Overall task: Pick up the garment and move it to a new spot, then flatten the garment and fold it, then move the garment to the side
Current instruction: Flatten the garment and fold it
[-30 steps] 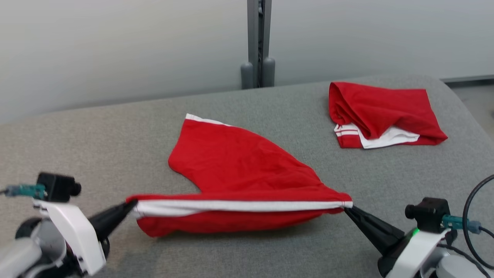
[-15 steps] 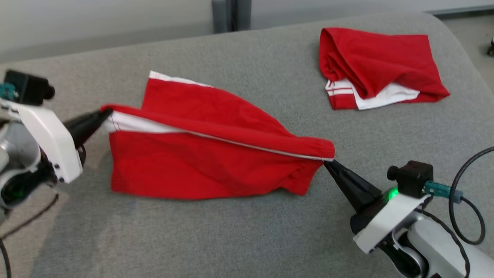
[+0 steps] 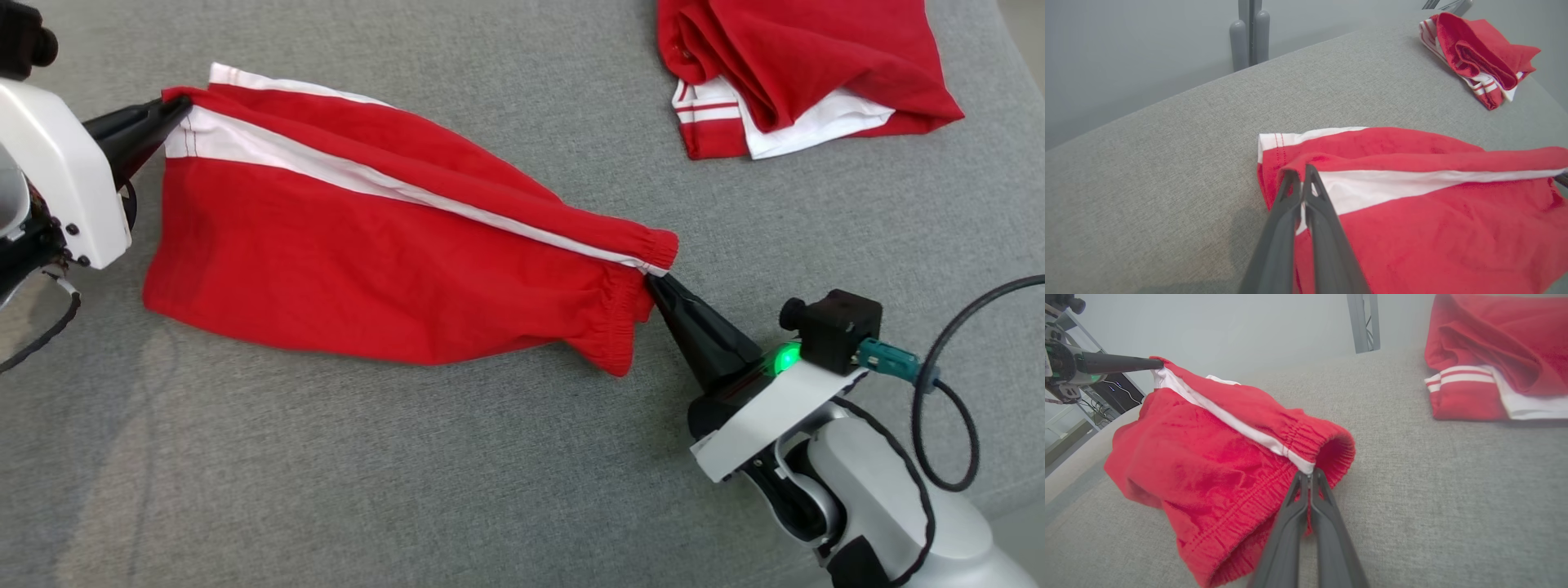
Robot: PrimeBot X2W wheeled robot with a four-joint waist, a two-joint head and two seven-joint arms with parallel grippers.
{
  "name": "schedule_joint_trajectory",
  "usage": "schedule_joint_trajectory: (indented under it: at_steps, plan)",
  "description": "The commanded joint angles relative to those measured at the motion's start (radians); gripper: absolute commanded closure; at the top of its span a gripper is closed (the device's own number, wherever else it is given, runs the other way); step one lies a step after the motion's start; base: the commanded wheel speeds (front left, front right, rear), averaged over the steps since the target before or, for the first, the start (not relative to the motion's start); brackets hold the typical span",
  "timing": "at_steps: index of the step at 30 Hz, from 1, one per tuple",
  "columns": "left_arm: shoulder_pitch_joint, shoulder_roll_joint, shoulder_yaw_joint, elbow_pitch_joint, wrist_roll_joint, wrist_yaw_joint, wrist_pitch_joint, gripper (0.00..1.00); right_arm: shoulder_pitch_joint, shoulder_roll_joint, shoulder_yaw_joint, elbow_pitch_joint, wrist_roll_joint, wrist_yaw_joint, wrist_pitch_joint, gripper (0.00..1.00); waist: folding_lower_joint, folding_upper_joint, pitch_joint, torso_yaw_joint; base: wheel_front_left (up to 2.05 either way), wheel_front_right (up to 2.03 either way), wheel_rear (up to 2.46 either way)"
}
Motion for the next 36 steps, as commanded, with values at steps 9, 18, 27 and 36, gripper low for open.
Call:
schedule_joint_trajectory:
  at_steps: [9,18,27,36]
  plan:
    - [-0.084,-0.023,-0.027,0.060,0.000,-0.005,0.021,1.00,-0.035,0.041,0.025,0.035,0.001,0.001,-0.005,1.00,0.0000,0.0000,0.043,-0.039,0.00,0.00,0.00]
    - [-0.108,-0.032,-0.058,0.097,-0.017,-0.005,0.010,1.00,-0.048,0.070,-0.005,0.003,-0.014,0.001,-0.005,0.90,0.0000,0.0000,0.061,-0.056,0.00,0.00,0.00]
    - [-0.095,-0.047,-0.083,0.126,-0.038,-0.005,0.002,0.00,-0.051,0.077,-0.012,0.007,-0.021,0.001,-0.005,0.00,0.0000,0.0000,0.044,-0.054,0.00,0.00,0.00]
    - [-0.058,-0.027,-0.096,0.138,-0.081,-0.005,0.024,0.00,-0.003,0.053,-0.053,0.001,-0.023,0.001,-0.005,0.00,0.0000,0.0000,-0.018,-0.053,0.00,0.00,0.00]
